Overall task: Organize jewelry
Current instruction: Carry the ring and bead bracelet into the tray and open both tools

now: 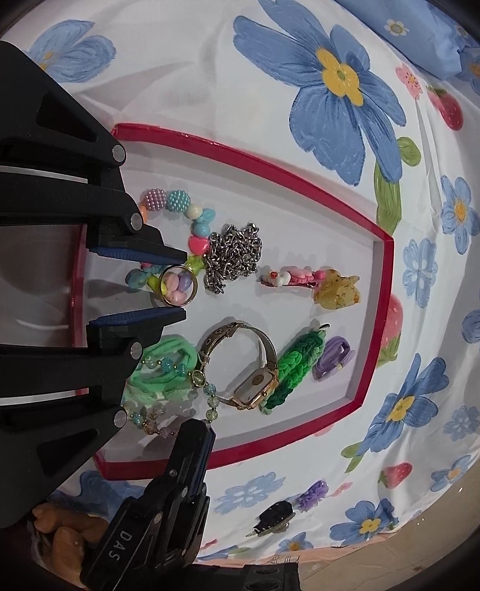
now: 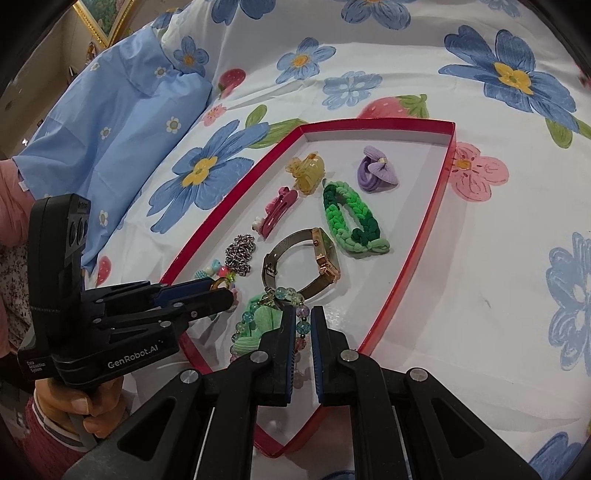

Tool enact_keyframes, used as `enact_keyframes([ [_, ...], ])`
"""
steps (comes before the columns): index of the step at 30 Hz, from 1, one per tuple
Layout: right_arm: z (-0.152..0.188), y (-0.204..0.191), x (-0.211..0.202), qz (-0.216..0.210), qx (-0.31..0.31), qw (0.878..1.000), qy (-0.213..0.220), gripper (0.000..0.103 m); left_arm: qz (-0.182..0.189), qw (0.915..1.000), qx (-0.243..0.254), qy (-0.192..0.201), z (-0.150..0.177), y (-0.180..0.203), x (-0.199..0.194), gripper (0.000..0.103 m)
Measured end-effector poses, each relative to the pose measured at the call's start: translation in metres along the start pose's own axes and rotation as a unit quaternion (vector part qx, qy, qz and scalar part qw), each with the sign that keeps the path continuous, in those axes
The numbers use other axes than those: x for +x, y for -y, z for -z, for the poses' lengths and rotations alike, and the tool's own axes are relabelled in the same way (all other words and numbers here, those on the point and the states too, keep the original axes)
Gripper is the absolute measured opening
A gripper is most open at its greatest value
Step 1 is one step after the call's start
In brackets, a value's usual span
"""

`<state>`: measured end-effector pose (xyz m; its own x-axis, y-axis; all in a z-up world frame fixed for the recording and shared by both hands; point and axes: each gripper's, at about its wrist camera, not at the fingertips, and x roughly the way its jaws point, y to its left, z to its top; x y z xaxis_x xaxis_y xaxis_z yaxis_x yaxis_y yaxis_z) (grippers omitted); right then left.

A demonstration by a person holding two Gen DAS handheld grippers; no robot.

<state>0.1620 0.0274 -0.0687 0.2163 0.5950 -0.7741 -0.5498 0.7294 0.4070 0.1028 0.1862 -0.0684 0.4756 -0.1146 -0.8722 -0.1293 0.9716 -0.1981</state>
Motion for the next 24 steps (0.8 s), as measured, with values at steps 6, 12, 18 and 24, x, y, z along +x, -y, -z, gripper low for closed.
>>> enact_keyframes([
  [6, -0.0006, 0.0007, 0.0004, -0.004, 0.001, 1.0, -0.001, 0.009, -0.003, 1.0, 0.001, -0.002, 0.0001, 0.0004, 0.002, 0.021],
  [12, -0.0006, 0.0012, 0.0001, -0.005, 0.004, 1.0, -0.002, 0.009, -0.006, 1.0, -0.004, -0.002, 0.0005, -0.0012, 0.0017, 0.022],
  [18, -0.0004, -0.0007, -0.0016, -0.011, 0.01, 1.0, -0.001, 0.013, -0.01, 0.9999, -0.009, -0.001, 0.0024, -0.003, -0.0002, 0.03],
  [24, -0.0003, -0.0006, -0.0026, -0.013, 0.012, 1.0, 0.0, 0.016, -0.01, 0.9998, -0.014, -0.001, 0.0039, -0.0028, -0.0013, 0.036],
])
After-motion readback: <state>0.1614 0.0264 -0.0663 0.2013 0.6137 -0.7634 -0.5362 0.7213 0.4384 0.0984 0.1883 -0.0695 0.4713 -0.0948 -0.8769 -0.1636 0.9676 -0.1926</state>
